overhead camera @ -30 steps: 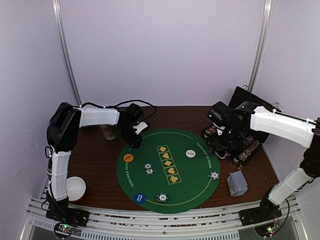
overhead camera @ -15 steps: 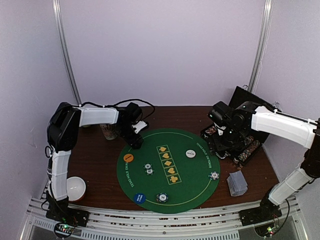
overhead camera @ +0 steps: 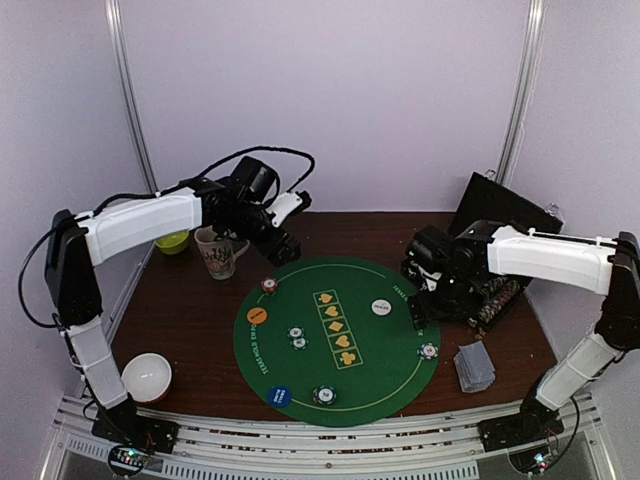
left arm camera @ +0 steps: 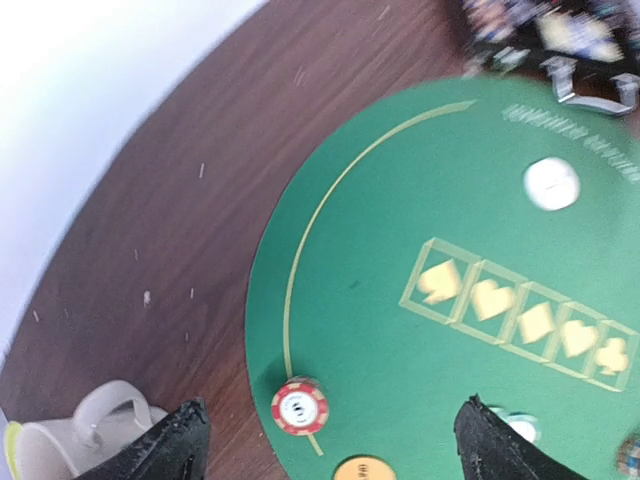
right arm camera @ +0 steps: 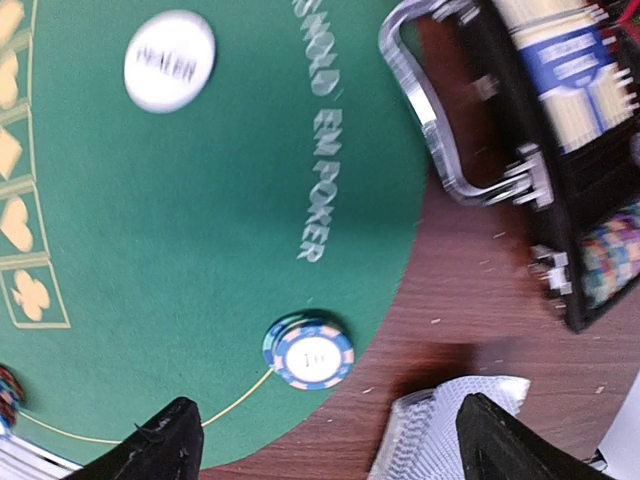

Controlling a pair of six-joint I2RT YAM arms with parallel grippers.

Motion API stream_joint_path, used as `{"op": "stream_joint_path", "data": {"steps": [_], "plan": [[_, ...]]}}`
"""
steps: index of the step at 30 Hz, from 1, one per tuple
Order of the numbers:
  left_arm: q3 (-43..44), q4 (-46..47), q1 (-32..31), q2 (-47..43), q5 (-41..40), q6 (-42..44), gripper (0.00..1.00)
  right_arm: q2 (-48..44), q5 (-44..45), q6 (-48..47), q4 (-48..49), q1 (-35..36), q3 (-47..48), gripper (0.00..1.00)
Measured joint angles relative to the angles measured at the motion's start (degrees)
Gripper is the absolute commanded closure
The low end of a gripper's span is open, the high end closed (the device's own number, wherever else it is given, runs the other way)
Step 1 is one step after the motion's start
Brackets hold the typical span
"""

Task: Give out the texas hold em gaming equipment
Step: Move the poker chips pile to the big blind area.

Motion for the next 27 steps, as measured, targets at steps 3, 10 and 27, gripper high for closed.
{"op": "stream_joint_path", "data": {"steps": [3, 10, 27], "plan": [[-2.7, 1.1, -3.8, -6.9, 2.6, 0.7, 0.13, 2.4, -2.4, 0.9, 1.9, 2.0, -3.3, 0.07], [-15.0, 1.6, -6.4, -9.0, 9.9, 0.9, 0.11, 5.4, -5.7, 1.6, 5.7, 2.8, -8.3, 0.06], [-19.8, 2.6, -6.1, -6.2, 12.3, 0.9, 0.11, 12.2, -5.5, 1.3, 7.8, 4.9, -6.3, 0.17]]}}
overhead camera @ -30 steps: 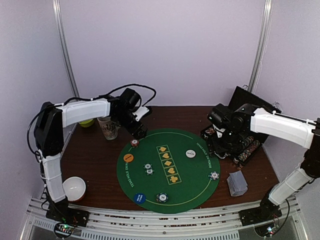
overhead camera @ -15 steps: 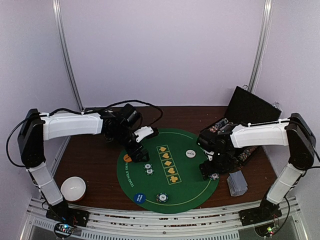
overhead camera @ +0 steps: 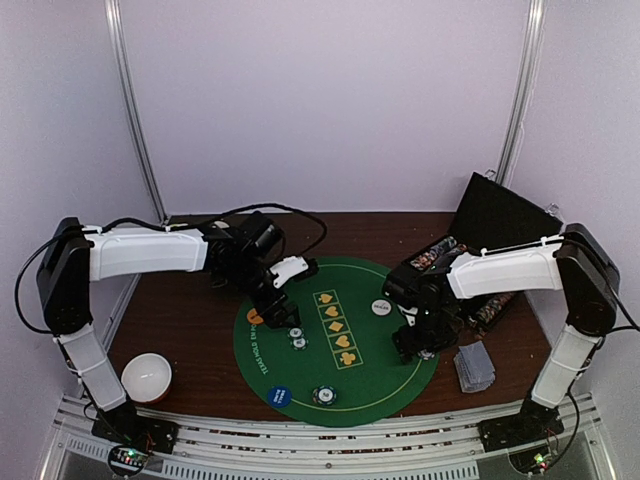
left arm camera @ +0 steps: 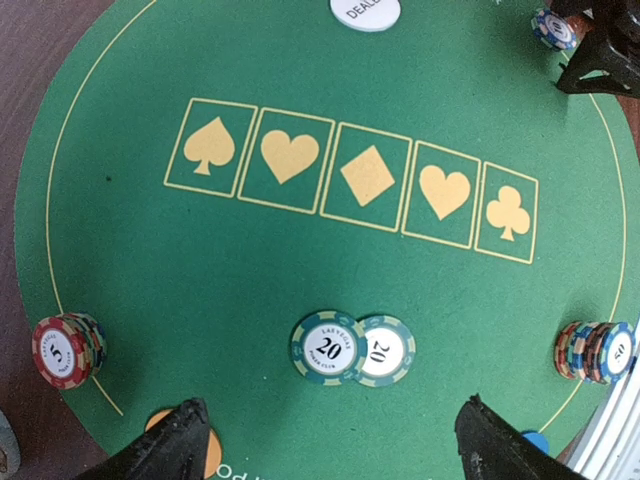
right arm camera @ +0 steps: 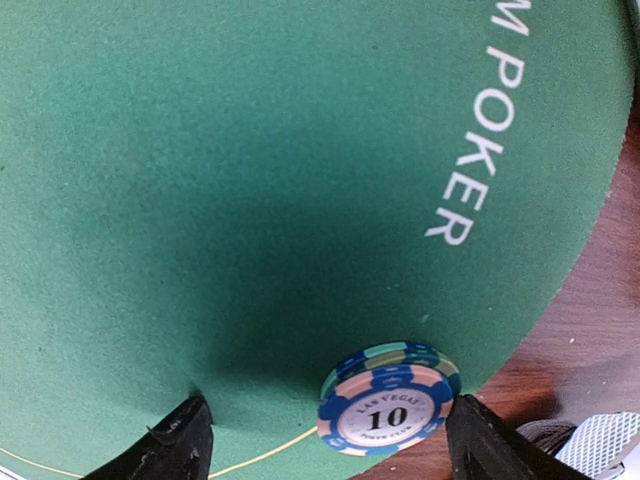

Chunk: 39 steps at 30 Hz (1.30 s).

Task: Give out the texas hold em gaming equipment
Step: Move the poker chips pile to the big blind area.

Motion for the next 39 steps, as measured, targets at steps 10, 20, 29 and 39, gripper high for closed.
{"op": "stream_joint_path", "data": {"steps": [10, 20, 29, 39], "plan": [[0.0, 1.4, 0.0, 3.1, 3.4, 0.6, 0.11, -1.4, 2.3, -0.6, -3.4, -1.6, 2.8, 0.13], [-2.1, 4.2, -3.2, 8.3, 2.4, 2.6, 0.02, -1.6, 2.6, -0.7, -3.8, -1.8, 2.0, 0.13], [-3.4, 6.1, -5.6, 10.0, -7.0, 3.9, 0.06, -2.8, 2.6, -1.5, -3.5, -1.8, 1.4, 0.13], [-3.1, 6.1, -5.5, 9.9, -6.1, 4.6, 0.15, -2.9, 2.6, -1.9, -3.2, -1.8, 1.1, 0.13]]}}
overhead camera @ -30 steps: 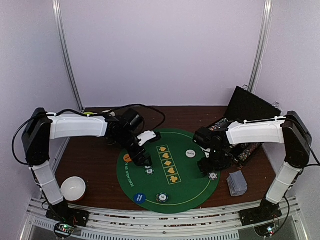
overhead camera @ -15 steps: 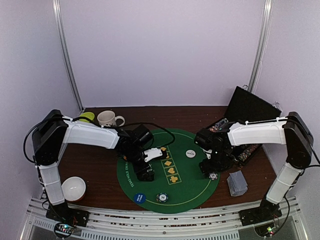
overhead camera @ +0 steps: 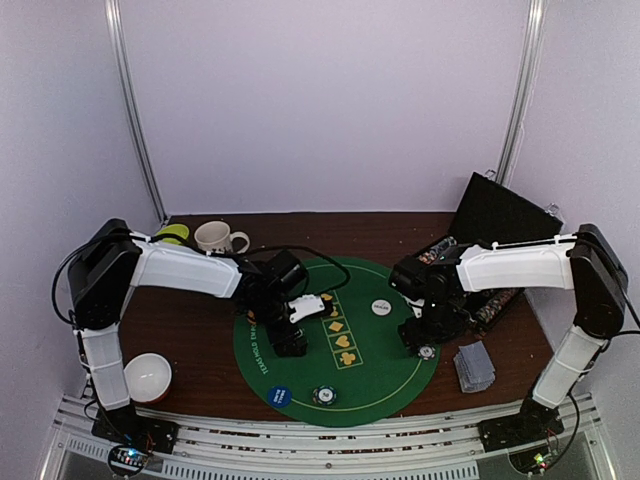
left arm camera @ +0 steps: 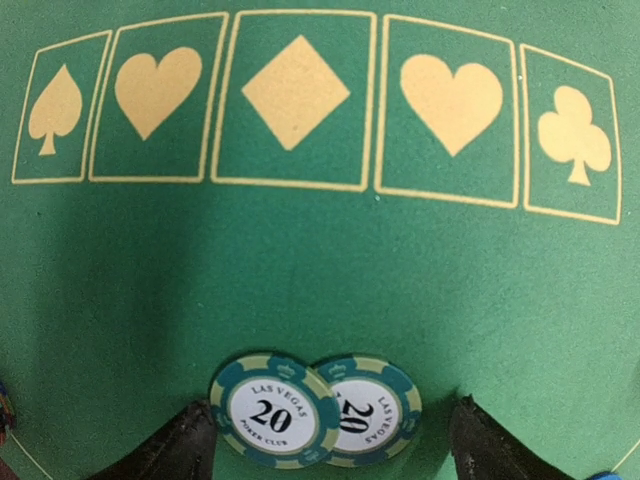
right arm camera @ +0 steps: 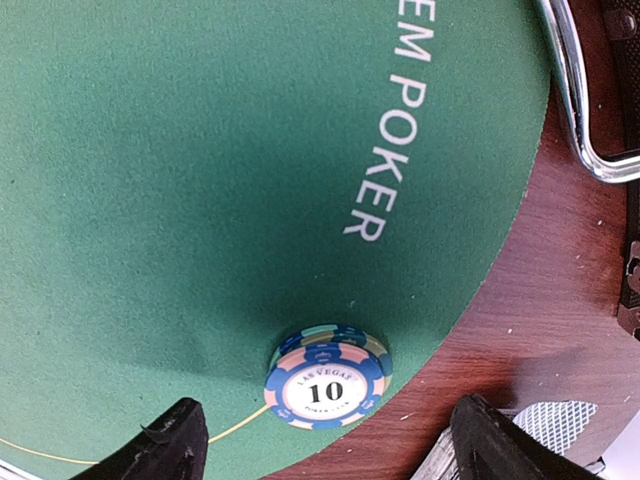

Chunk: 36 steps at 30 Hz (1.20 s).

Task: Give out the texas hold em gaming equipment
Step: Move the poker chips pile to the big blind area.

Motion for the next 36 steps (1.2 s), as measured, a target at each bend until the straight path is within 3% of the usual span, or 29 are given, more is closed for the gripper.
{"op": "stream_joint_path", "data": {"steps": [5, 11, 14, 23, 25, 30, 34, 36], "plan": [[-0.4, 0.4, 0.3, -0.3, 0.2, 0.6, 0.05, 0.0, 0.0, -0.3, 0.0, 0.0, 0.0, 0.13], [0.7, 0.0, 1.4, 0.6, -0.1, 1.2, 0.07, 0.0, 0.0, -1.1, 0.0, 0.0, 0.0, 0.13], [2.3, -1.2, 1.6, 1.6, 0.3, 1.2, 0.16, 0.0, 0.0, -1.1, 0.0, 0.0, 0.0, 0.13], [1.2, 1.3, 2.8, 1.4, 2.9, 1.9, 0.57, 0.0, 0.0, -1.1, 0.0, 0.0, -0.5, 0.13], [0.8, 1.8, 2.8, 1.2, 3.2, 1.9, 0.61, 0.0, 0.0, -1.1, 0.0, 0.0, -0.5, 0.13], [0.4, 2.2, 2.7, 0.9, 3.5, 1.8, 0.61, 0.0, 0.0, -1.1, 0.0, 0.0, -0.5, 0.13], [0.1, 2.3, 2.6, 0.6, 3.7, 2.0, 0.45, 0.0, 0.0, -1.1, 0.0, 0.0, -0.5, 0.12], [0.0, 2.1, 2.5, 0.6, 3.9, 1.8, 0.44, 0.0, 0.0, -1.1, -0.1, 0.0, -0.5, 0.12]]}}
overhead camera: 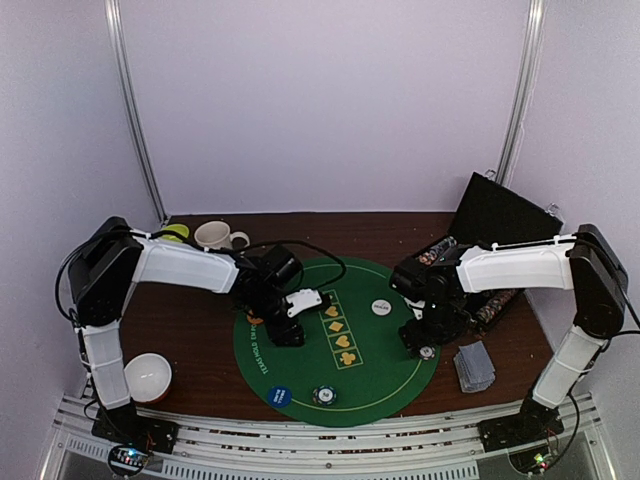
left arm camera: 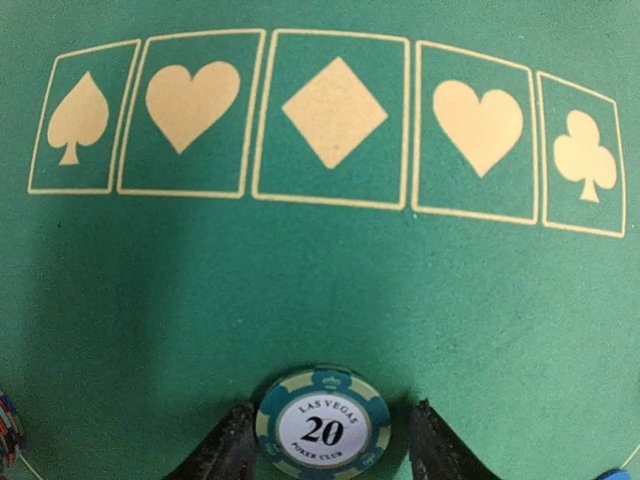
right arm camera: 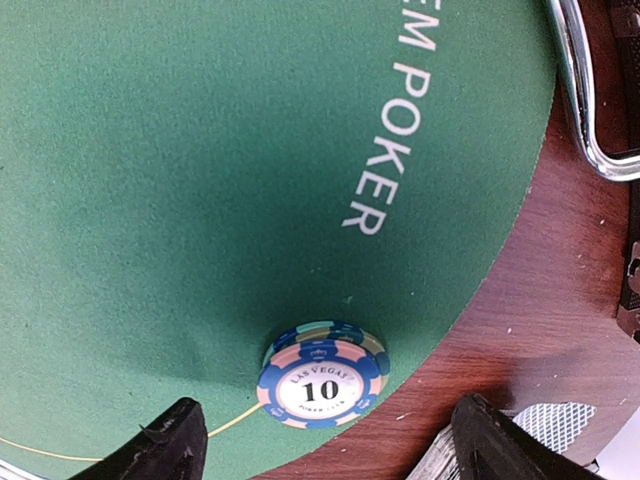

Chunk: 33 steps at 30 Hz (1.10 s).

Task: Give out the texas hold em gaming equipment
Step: Move the poker chips pile to the big blind area.

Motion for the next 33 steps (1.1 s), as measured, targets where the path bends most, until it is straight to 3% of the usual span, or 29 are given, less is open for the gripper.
{"op": "stream_joint_path", "data": {"steps": [2, 8, 10, 19, 30, 33], "plan": [[0.0, -0.1, -0.3, 0.0, -0.1, -0.3, 0.49, 0.0, 0.0, 0.0, 0.0, 0.0, 0.0, 0.12], [0.5, -0.8, -0.3, 0.2, -1.0, -1.2, 0.81, 0.0, 0.0, 0.0, -0.2, 0.0, 0.0, 0.12], [0.6, -0.9, -0.3, 0.2, -1.1, -1.6, 0.87, 0.0, 0.1, 0.0, -0.4, 0.0, 0.0, 0.12], [-5.2, -1.5, 0.1, -4.5, -4.0, -6.5, 0.92, -0.3, 0.7, -0.2, -1.4, 0.0, 0.0, 0.11], [-11.9, -3.7, 9.8, -10.8, -8.7, -14.7, 0.94, -0.3, 0.9, -0.9, -1.7, 0.0, 0.0, 0.10], [-12.3, -4.3, 10.5, -11.3, -9.3, -15.2, 0.89, -0.3, 0.9, -1.2, -1.6, 0.0, 0.0, 0.09]]}}
